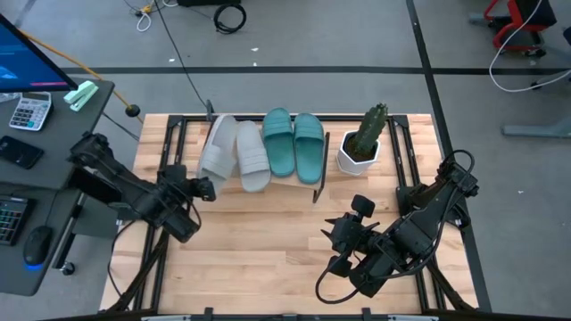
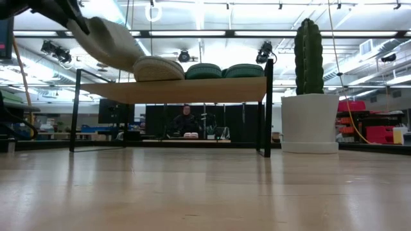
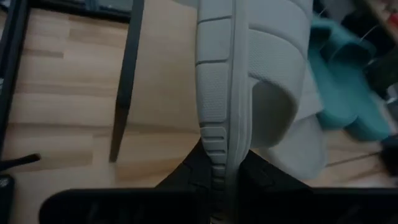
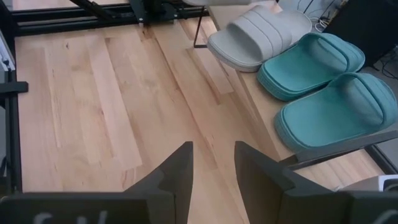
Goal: Pick and place slides into the shelf
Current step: Put the gray slide on the shelf
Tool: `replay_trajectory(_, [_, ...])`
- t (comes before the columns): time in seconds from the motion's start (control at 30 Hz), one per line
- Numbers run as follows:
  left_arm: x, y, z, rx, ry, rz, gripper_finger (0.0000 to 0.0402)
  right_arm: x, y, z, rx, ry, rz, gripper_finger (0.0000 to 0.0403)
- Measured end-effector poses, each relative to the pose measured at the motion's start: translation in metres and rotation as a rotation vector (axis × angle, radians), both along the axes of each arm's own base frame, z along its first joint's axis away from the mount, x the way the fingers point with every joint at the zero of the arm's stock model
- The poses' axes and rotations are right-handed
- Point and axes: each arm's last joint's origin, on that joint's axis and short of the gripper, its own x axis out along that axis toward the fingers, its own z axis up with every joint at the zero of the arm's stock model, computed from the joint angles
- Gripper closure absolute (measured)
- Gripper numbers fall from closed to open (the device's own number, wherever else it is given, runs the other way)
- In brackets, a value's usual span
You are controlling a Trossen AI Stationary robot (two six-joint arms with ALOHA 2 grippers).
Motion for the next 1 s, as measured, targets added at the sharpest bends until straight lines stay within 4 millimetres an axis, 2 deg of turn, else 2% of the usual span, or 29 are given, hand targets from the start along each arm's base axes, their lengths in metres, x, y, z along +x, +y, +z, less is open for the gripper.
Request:
replay_trajectory(0.3, [0.008,0.001,0.01,0.068,-0.295,0.032,0.0366,0.001,0.0,0.0,0.011,-0.007,-0.005,0.028])
replay_trajectory(0.6, [0.019,-0.009,0.003,0.07,-0.319,0.027,0.0366,0.002,0.001,0.001,0.031,-0.018,-0.003,0.028])
replay_trajectory(0.73, [0.022,-0.012,0.006,0.123,-0.412,0.027,0.0366,0.002,0.002,0.001,0.035,-0.02,-0.003,0.028])
replay_trajectory(0.93, [0.007,-0.006,0.023,0.336,-0.576,0.001,0.0366,0.004,0.002,0.001,0.051,-0.028,-0.004,0.028])
replay_trajectory(1.0, [0.0,-0.001,0.028,0.339,-0.598,0.005,0.0366,0.005,0.0,0.001,0.056,-0.026,-0.006,0.028])
